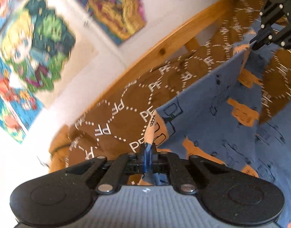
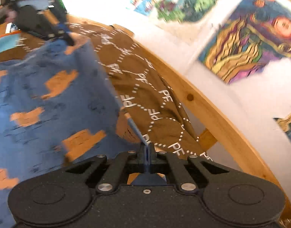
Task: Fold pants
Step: 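Lift the cuffs with both grippers and fold the legs toward the waistband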
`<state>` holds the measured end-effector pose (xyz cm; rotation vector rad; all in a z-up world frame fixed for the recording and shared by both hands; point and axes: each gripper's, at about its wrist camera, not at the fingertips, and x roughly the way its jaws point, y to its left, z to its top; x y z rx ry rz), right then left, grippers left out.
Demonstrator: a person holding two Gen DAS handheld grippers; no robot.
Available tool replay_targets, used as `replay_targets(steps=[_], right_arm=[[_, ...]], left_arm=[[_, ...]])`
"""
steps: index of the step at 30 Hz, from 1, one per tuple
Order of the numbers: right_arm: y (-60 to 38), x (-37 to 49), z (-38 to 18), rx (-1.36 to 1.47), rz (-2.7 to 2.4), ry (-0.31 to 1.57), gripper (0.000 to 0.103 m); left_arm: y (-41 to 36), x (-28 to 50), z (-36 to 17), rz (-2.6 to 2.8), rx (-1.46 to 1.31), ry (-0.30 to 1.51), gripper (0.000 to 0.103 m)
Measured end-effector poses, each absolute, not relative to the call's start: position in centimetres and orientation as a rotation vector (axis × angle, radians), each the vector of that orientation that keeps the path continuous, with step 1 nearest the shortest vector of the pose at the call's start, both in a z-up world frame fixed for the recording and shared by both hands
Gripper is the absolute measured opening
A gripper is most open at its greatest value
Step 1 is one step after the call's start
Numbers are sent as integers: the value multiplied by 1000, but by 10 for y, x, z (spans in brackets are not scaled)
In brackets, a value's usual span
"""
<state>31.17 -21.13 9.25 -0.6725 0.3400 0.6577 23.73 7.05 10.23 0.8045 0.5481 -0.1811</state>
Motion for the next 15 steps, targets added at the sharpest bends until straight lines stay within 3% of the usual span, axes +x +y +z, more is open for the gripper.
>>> replay_targets(steps=[7, 15], right_arm=[[-221, 199, 74, -750, 637, 303, 0], [-208, 108, 14, -761, 568, 376, 0]], left_arm=[[50, 159, 88, -228, 934, 477, 3], [35, 109, 16, -303, 1150, 523, 3]])
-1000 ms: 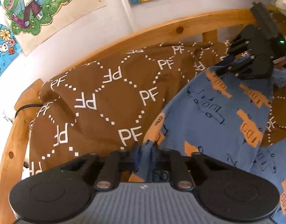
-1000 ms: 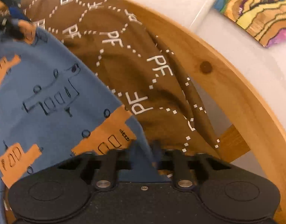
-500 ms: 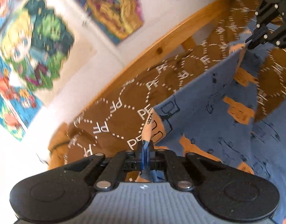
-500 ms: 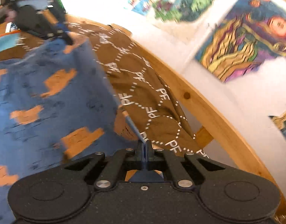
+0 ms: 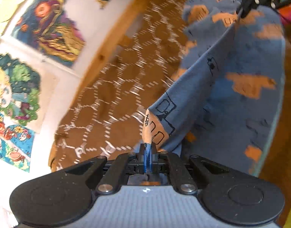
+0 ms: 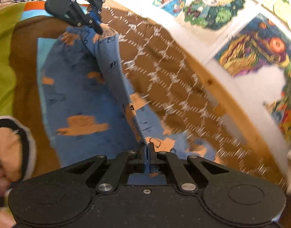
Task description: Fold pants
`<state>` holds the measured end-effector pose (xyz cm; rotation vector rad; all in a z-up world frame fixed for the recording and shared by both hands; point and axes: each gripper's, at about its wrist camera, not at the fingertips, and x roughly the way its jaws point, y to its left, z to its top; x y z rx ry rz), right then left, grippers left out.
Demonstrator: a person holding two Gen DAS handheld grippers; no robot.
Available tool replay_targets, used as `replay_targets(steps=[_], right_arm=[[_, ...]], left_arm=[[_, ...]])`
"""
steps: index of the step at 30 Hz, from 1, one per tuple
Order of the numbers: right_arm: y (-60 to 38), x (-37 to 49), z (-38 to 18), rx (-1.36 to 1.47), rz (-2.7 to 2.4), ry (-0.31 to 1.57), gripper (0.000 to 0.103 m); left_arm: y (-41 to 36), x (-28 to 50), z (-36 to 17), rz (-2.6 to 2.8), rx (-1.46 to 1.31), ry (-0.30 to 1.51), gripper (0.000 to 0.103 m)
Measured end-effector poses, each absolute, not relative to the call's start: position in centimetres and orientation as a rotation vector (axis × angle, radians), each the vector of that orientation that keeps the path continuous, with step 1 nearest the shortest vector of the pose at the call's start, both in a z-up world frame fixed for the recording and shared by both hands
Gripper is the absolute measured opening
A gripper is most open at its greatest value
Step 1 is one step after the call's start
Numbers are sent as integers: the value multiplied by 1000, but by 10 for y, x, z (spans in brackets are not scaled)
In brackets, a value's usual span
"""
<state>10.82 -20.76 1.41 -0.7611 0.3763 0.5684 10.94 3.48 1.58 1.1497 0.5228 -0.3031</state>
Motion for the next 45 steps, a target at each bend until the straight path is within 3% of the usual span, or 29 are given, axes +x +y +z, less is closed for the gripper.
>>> replay_targets(steps=[14, 17, 18, 20, 28, 39, 41, 43, 44, 45], right_arm=[[-210, 101, -20, -641, 620, 483, 0], [-212, 100, -23, -646, 622, 479, 0], [-212, 100, -24, -649, 623, 477, 0], [-212, 99, -26, -662, 627, 472, 0], [-210, 85, -20, -745, 653, 448, 0], [-201, 77, -32, -789, 711, 497, 0], [-202, 79, -31, -767, 710, 511, 2], [-205, 79, -28, -746, 708, 512, 14], [-207, 79, -24, -731, 702, 516, 19], [-209, 79, -21, -719, 690, 518, 31]], left_arm=[[38, 91, -7, -270, 1189, 605, 24], [38, 85, -8, -252, 1210, 601, 21], [39, 84, -8, -256, 1214, 601, 9], [37, 83, -8, -275, 1237, 602, 3], [42, 58, -18, -324, 1595, 407, 2], [51, 56, -51, -397, 1580, 539, 7], [51, 57, -45, -402, 1532, 557, 16], [50, 58, -35, -401, 1457, 574, 51], [49, 57, -29, -390, 1412, 572, 60], [48, 59, -22, -373, 1355, 574, 73]])
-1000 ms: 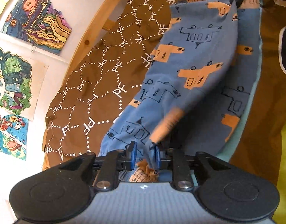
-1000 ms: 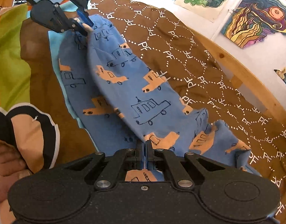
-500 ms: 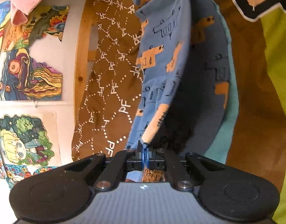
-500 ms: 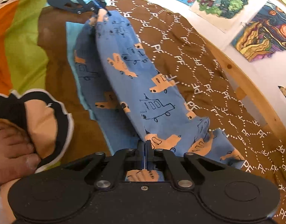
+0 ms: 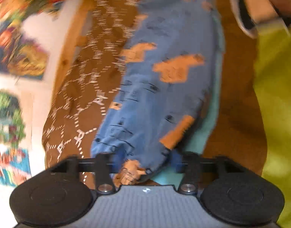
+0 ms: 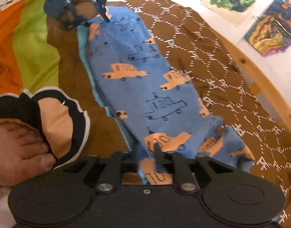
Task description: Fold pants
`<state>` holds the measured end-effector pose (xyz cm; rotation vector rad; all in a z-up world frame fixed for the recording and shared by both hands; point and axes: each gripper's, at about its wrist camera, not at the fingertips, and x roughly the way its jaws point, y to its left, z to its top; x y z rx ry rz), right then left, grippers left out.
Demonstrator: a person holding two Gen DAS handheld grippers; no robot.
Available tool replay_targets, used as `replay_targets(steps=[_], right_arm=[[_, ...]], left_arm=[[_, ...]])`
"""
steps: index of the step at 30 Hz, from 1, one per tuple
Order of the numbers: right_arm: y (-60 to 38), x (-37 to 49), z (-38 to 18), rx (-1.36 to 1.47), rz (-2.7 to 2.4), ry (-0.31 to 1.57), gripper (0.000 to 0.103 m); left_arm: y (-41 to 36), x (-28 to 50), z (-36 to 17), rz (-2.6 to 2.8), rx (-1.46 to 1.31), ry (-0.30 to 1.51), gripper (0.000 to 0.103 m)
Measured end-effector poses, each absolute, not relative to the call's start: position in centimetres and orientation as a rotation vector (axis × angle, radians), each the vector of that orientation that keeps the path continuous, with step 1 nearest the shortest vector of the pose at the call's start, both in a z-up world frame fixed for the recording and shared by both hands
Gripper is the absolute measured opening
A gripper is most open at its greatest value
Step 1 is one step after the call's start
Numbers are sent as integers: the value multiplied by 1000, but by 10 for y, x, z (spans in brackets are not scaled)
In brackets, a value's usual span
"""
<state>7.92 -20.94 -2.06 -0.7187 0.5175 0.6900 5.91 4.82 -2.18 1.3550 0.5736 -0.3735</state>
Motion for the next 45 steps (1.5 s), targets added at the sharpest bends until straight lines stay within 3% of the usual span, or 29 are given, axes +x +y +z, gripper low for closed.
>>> replay_targets(steps=[1, 5, 6, 9, 10, 18, 20, 23, 25, 29, 35, 37, 41, 44, 45], right_arm=[[-214, 80, -16, -696, 675, 520, 44], [-240, 84, 4, -547, 560, 547, 67], [-248, 84, 8, -509, 523, 553, 78], [-277, 84, 17, -382, 384, 565, 99], [-286, 85, 18, -338, 337, 572, 102], [-347, 94, 16, -35, 183, 594, 102], [-354, 99, 12, -46, 163, 585, 100], [-360, 108, 2, -106, 129, 566, 93], [-364, 117, -3, -123, 106, 567, 84], [-372, 127, -11, -107, 107, 572, 77], [-364, 131, -22, -210, 139, 562, 70], [-362, 134, -26, -226, 148, 564, 60], [-355, 135, -30, -276, 155, 545, 42], [-352, 137, -31, -300, 158, 526, 20], [-352, 137, -30, -297, 162, 523, 7]], left_arm=[[47, 63, -13, -364, 1280, 594, 81], [32, 80, 14, -340, 984, 635, 94], [25, 84, 18, -344, 922, 629, 99], [-9, 93, 20, -381, 770, 605, 103], [-22, 94, 18, -388, 740, 603, 103], [-130, 88, -2, -639, 702, 585, 101], [-145, 87, -6, -665, 723, 561, 98], [-161, 87, -13, -689, 770, 548, 88], [-168, 92, -22, -702, 786, 571, 78], [-174, 106, -33, -708, 773, 615, 65], [-180, 114, -37, -712, 796, 628, 31], [-181, 114, -37, -720, 798, 630, 11], [-180, 106, -37, -722, 830, 588, 2], [-180, 102, -35, -724, 832, 574, 1], [-180, 101, -34, -722, 828, 569, 1]])
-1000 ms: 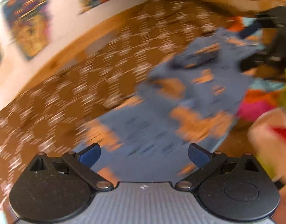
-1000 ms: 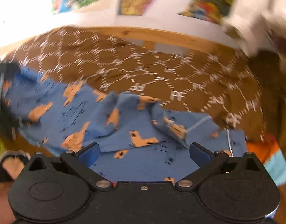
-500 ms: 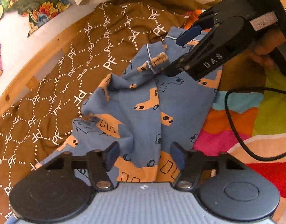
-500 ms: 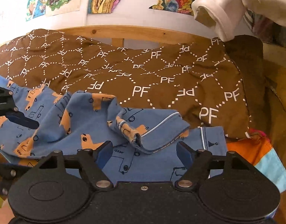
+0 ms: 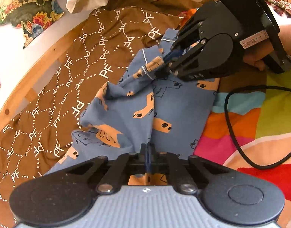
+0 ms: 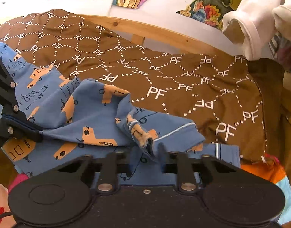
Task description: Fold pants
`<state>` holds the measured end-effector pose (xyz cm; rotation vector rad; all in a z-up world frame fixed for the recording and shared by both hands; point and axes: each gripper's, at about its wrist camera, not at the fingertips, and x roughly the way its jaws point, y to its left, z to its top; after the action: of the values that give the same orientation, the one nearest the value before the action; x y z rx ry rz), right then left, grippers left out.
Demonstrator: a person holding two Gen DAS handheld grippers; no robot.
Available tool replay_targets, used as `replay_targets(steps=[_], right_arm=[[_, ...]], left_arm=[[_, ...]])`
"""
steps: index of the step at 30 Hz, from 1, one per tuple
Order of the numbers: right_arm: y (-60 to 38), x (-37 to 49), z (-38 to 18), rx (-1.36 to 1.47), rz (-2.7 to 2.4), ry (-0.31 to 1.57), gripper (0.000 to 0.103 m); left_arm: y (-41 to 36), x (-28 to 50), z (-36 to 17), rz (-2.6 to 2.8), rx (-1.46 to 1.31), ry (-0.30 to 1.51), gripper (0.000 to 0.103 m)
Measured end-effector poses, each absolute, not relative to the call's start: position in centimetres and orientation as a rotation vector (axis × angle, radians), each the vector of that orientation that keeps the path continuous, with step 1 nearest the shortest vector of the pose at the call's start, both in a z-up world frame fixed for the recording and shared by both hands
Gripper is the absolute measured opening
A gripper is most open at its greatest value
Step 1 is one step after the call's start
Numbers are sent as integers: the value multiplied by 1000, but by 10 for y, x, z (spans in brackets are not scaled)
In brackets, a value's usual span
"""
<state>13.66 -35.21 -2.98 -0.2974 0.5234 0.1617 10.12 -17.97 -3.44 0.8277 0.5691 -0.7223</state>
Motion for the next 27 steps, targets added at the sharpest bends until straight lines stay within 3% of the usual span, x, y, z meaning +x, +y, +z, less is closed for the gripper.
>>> replay_targets(steps=[9, 18, 22, 27], right_arm=[[-397, 124, 42, 17, 222, 490, 5], [-466, 142, 113, 262, 317, 704, 5], [-479, 162, 112, 199, 279, 817, 5], [-496, 187, 71, 141, 178, 907, 5]], left_arm=[[-156, 105, -13, -768, 703, 530, 1], [-135, 99, 11, -866, 685, 471, 1], [-138, 97, 0, -885, 687, 509, 1], [-156, 90, -23, -914, 755, 529, 1]])
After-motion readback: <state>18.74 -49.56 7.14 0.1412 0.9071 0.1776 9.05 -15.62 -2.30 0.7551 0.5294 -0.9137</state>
